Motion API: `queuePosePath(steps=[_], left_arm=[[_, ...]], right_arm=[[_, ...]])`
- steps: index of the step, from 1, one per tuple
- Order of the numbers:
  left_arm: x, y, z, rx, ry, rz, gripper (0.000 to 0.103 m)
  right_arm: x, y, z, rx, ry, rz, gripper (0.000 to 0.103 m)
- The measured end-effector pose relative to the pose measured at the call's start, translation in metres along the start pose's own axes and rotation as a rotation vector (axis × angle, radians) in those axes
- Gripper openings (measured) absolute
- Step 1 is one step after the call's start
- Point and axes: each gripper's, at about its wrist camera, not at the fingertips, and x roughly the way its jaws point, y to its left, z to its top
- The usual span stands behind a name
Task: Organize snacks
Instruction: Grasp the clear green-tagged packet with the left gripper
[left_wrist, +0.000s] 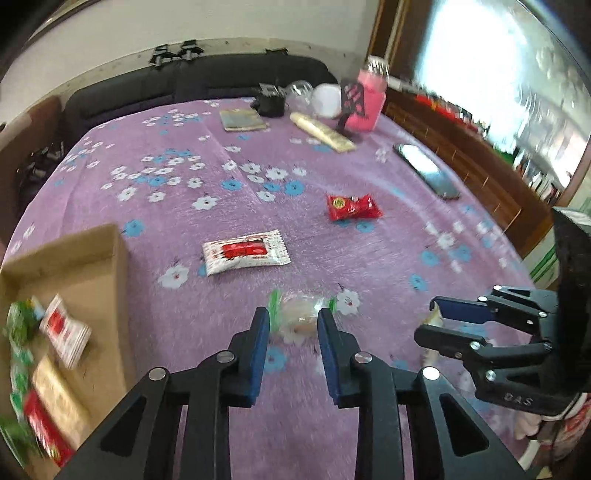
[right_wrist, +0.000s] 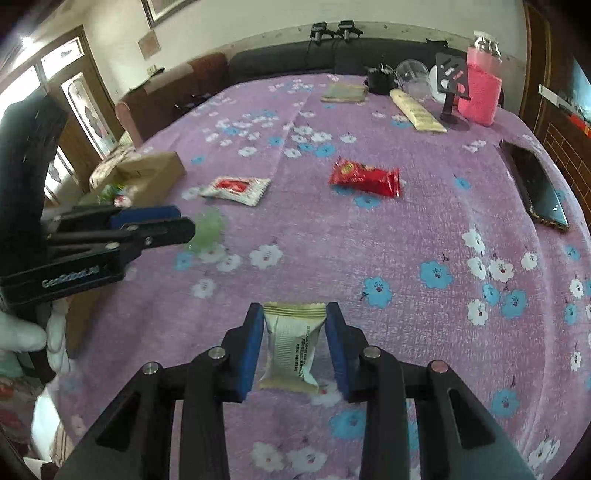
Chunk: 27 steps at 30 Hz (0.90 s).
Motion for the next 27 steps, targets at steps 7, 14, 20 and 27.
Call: queuePosePath(steps=[7, 14, 20, 27], left_arm=[[-0.006, 0.001, -0.012, -0.028, 0.014, -0.029, 0.043], [0.047, -0.04, 0.007, 0.107, 0.051, 0.035, 0.07], [0.065, -0.057, 0.005, 0.193, 0.068, 0.072, 0.047], [0.024, -0.039, -0.01, 0.103, -0.002, 0.011, 0.046]], right_arm=[[-0.018, 0.018, 0.003, -0.005, -0.042, 0.013, 0.033], [-0.03, 0.005, -0.013, 0.049, -0.041, -0.008, 0.033], [-0.039, -0.008, -0.017, 0.074, -0.055, -0.01, 0.033], [-0.035, -0.008, -0.015, 0.075, -0.066, 0.019, 0.033]])
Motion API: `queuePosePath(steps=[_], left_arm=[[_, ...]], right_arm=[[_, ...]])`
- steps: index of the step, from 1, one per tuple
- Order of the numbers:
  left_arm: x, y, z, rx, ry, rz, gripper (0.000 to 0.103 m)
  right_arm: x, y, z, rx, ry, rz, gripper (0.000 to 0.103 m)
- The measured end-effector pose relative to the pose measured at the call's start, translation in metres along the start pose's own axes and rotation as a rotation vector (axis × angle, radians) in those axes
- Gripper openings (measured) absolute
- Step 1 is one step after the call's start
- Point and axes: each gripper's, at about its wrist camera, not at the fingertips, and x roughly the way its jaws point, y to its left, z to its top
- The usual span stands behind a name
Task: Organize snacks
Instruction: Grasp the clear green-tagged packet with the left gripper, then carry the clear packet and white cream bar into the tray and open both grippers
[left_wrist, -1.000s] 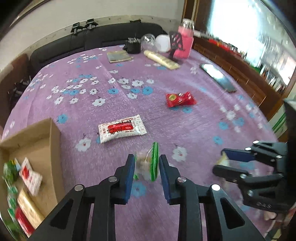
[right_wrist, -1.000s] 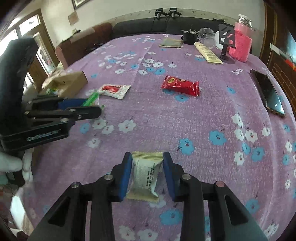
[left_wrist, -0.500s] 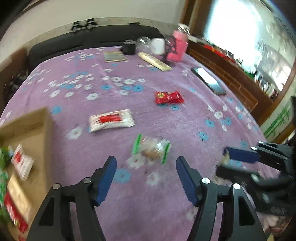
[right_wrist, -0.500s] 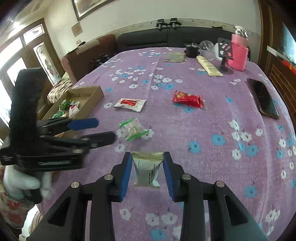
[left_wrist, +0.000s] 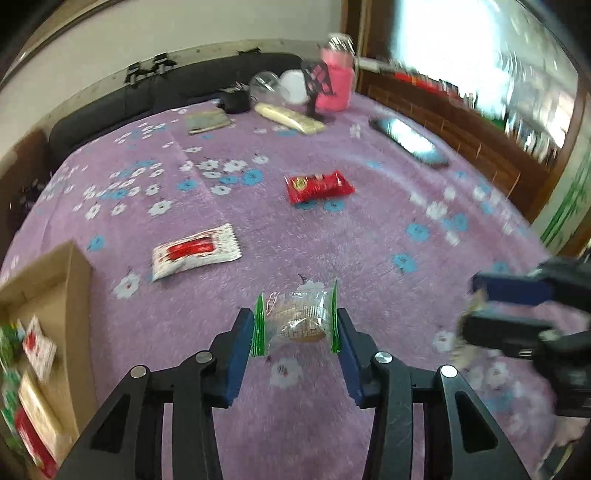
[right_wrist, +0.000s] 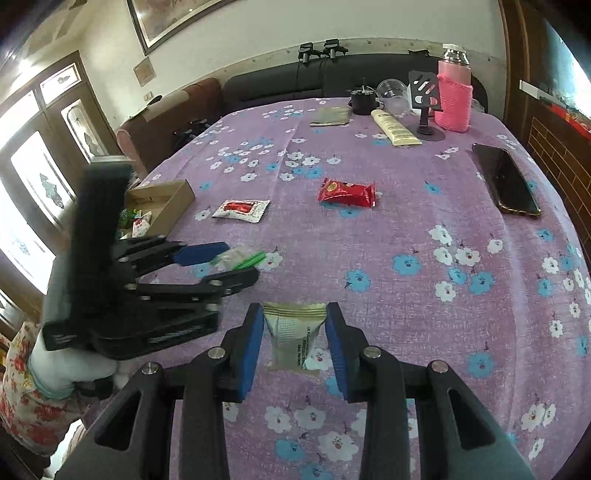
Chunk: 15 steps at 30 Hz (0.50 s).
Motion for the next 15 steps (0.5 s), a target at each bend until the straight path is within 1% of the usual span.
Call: queuePosePath(steps=[3, 4, 6, 7, 10, 13, 15], left_arm=[[-0.027, 0.016, -0.009, -0.097, -0.048, -0.049, 0.046], [-0.041, 0.026, -0.013, -0.147, -0.076, -0.06, 0.046], [-0.063, 0.041, -0.023, -0.211, -0.121, -0.066, 0.046], [-0.077, 0.056, -0.032, -0.261, -0.149, -0.058, 0.046], [-0.102, 0.093, -0.056, -0.376, -0.181, -0.015, 0.046], [-0.119, 0.127, -0.076, -0.462, -0.196, 0.056, 0.046], [-0.132, 0.151, -0.092, -0.526, -0.214, 0.117, 0.047]], right_arm=[[0.002, 0.008, 0.0, -0.011, 0.005, 0.011, 0.033], [0.003, 0.011, 0.001, -0.015, 0.006, 0.015, 0.033], [0.005, 0.018, 0.004, -0.022, 0.007, 0.029, 0.033], [0.007, 0.024, 0.006, -0.029, 0.01, 0.041, 0.033], [0.017, 0.047, 0.012, -0.054, 0.024, 0.081, 0.033], [0.028, 0.079, 0.019, -0.093, 0.039, 0.127, 0.033], [0.036, 0.105, 0.025, -0.127, 0.048, 0.155, 0.033]])
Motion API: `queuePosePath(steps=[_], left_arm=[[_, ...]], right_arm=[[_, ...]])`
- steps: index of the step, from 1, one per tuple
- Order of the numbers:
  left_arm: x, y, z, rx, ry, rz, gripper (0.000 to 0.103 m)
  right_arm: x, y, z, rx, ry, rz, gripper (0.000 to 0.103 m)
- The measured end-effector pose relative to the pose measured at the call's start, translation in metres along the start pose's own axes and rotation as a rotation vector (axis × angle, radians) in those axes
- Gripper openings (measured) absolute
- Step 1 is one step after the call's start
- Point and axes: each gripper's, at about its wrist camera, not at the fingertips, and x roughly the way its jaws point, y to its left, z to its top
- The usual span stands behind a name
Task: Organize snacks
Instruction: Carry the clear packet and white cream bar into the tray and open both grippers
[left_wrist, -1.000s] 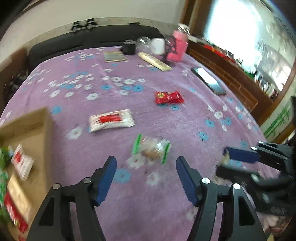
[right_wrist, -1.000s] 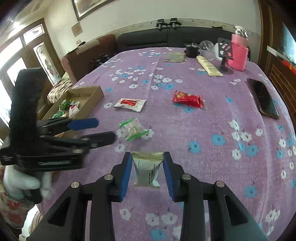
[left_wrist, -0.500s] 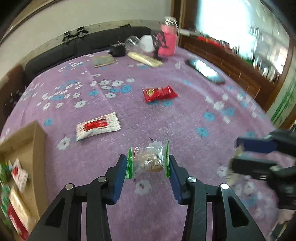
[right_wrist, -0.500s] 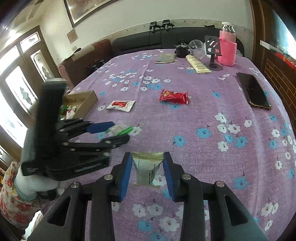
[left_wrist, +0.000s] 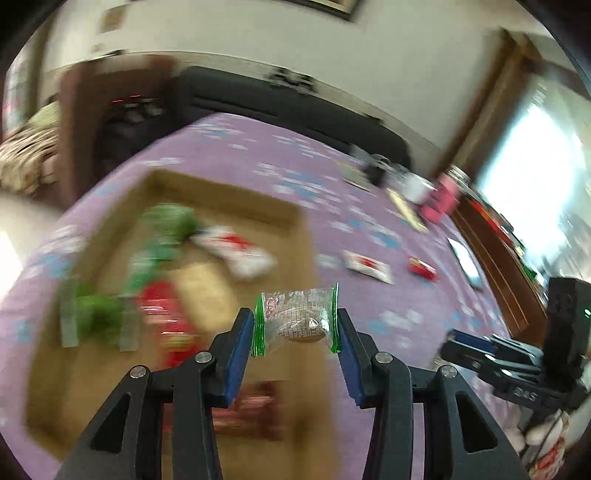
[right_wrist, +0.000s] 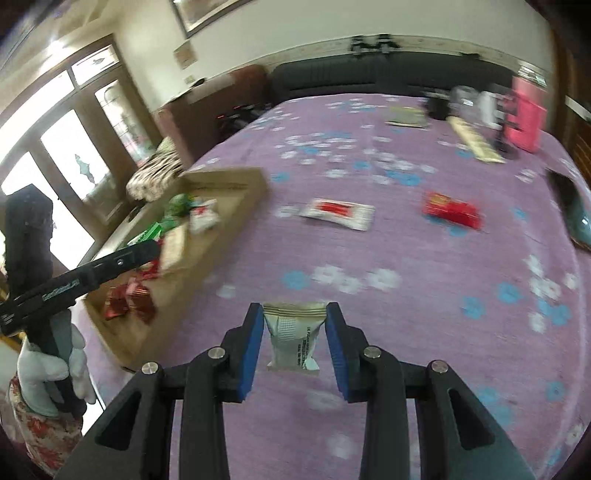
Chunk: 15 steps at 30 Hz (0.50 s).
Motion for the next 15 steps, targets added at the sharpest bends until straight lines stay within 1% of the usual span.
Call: queuePosePath(steps=[3, 4, 8, 9, 10, 13, 15], left_arm=[[-0.007, 0.03, 0.0, -0.049, -0.027, 0.066, 0.047], [-0.01, 0.04, 0.0, -0.062, -0.037, 0.099, 0.048], [-0.007, 0.065, 0.0, -0.088, -0.045, 0.156, 0.048], [-0.005, 0.068, 0.0, -0.092, -0.044, 0.16, 0.049], [-0.004, 0.074, 0.0, -0.104, -0.038, 0.148, 0.049], [-0.004, 0.083, -0.001, -0.126, -0.034, 0.114, 0.056], [-0.007, 0.086, -0.001, -0.131, -0.041, 0.095, 0.058]], right_arm=[[0.015, 0.035, 0.015, -0.053, 0.009, 0.031, 0.033], [0.019, 0.045, 0.019, -0.069, 0.01, 0.037, 0.033], [0.038, 0.083, 0.039, -0.137, 0.018, 0.057, 0.034], [0.045, 0.092, 0.044, -0.151, 0.023, 0.057, 0.034], [0.053, 0.1, 0.048, -0.163, 0.031, 0.055, 0.034], [0.076, 0.113, 0.058, -0.179, 0.064, 0.047, 0.034], [0.091, 0.118, 0.061, -0.189, 0.084, 0.031, 0.034]])
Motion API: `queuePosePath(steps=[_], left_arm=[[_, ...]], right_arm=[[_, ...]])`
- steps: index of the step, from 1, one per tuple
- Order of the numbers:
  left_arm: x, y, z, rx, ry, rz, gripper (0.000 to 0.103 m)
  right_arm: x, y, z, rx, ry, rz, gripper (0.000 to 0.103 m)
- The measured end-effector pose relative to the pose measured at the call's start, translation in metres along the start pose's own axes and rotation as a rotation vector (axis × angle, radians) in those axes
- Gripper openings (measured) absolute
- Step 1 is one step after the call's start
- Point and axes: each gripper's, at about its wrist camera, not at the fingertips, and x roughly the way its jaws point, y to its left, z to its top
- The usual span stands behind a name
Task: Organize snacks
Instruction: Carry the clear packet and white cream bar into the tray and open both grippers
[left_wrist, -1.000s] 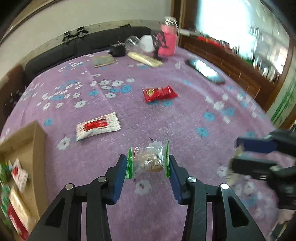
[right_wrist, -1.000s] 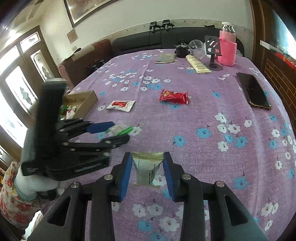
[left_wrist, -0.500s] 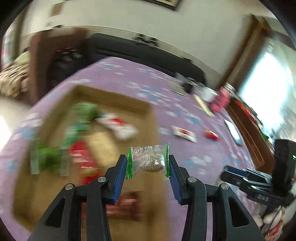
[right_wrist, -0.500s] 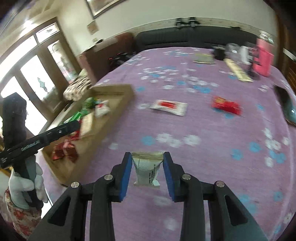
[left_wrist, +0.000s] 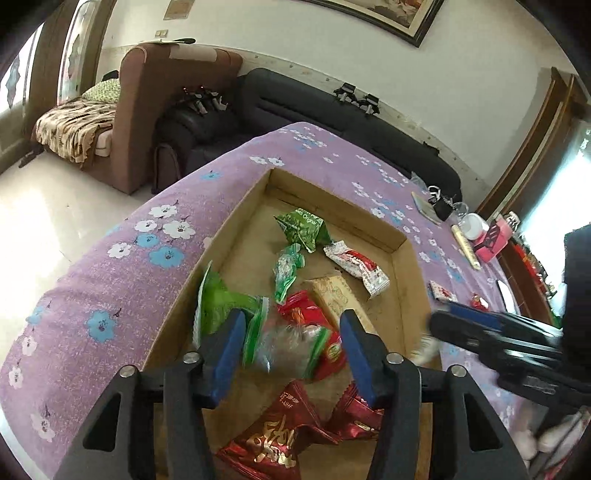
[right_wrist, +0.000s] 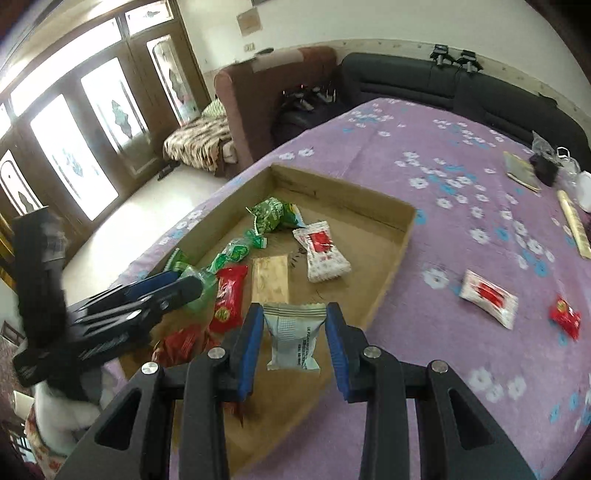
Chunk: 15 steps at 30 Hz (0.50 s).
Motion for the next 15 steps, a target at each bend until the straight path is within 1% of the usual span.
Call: queuePosePath(steps=[4, 8, 13, 15], left_arm=[[-0.006, 0.0, 0.003, -0.013, -0.018, -0.024, 0.063], [-0.013, 0.001, 0.005, -0.03, -0.042, -0.042, 0.068], [-0.018, -0.003, 0.007, -0.043, -0.055, -0.067, 0.072], [-0.021, -0.005, 0.008, -0.045, -0.06, -0.076, 0.073]], right_arm=[[0.021, -0.001, 0.006, 0.003, 0.03, -0.018, 0.034], [0.031, -0.006, 0.009, 0.028, 0.045, -0.019, 0.034], [0.027, -0.018, 0.012, 0.09, 0.039, 0.021, 0.034], [0.012, -0.028, 0.014, 0.114, -0.001, 0.047, 0.037]])
